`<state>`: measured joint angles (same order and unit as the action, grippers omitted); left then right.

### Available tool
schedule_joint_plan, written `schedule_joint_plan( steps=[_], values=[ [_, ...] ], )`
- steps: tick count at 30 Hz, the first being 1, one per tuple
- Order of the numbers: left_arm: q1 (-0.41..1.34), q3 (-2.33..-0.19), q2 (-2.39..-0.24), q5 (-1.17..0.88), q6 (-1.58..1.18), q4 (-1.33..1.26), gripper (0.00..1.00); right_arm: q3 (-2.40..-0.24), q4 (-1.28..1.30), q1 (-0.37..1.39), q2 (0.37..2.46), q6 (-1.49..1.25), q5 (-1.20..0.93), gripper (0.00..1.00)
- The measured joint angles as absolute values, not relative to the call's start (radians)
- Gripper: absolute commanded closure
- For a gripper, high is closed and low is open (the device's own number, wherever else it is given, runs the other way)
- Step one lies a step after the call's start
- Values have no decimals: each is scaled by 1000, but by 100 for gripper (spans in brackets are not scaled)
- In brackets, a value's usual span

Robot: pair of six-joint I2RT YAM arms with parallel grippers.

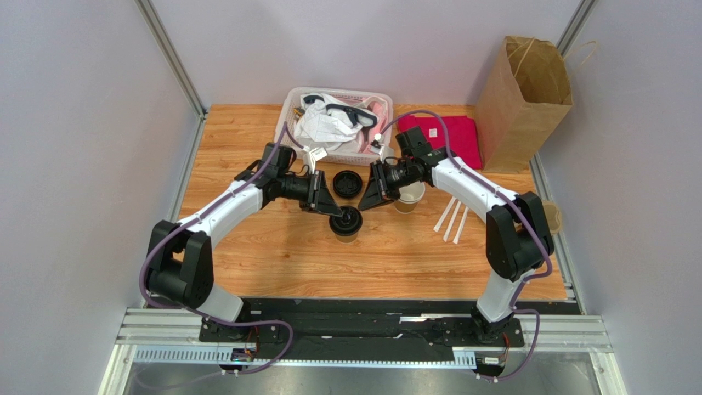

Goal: Pack the takeout coffee

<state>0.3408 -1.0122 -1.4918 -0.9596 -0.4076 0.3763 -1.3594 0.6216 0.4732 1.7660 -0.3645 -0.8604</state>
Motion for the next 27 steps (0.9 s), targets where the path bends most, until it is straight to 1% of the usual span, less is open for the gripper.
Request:
schedule_joint_plan(
  steps=[3,8,14,17,27],
  values=[
    [347,-1012,-1532,-974,-421,350,87,-1342,553,490,1776,-416,-920,93],
    [347,-1010,-1581,-975,-428,340,91,-1313,463,514,1826,-492,-982,100],
    [347,-1009,-1623,-971,-421,340,100,-1306,413,530,1903,-523,-1005,100],
    [347,-1009,-1661,-964,-405,355,100,-1303,408,530,1932,-522,-1024,100],
    [340,-1031,-1724,-1038,-402,375,100,-1300,398,529,1962,-492,-1077,100]
  ],
)
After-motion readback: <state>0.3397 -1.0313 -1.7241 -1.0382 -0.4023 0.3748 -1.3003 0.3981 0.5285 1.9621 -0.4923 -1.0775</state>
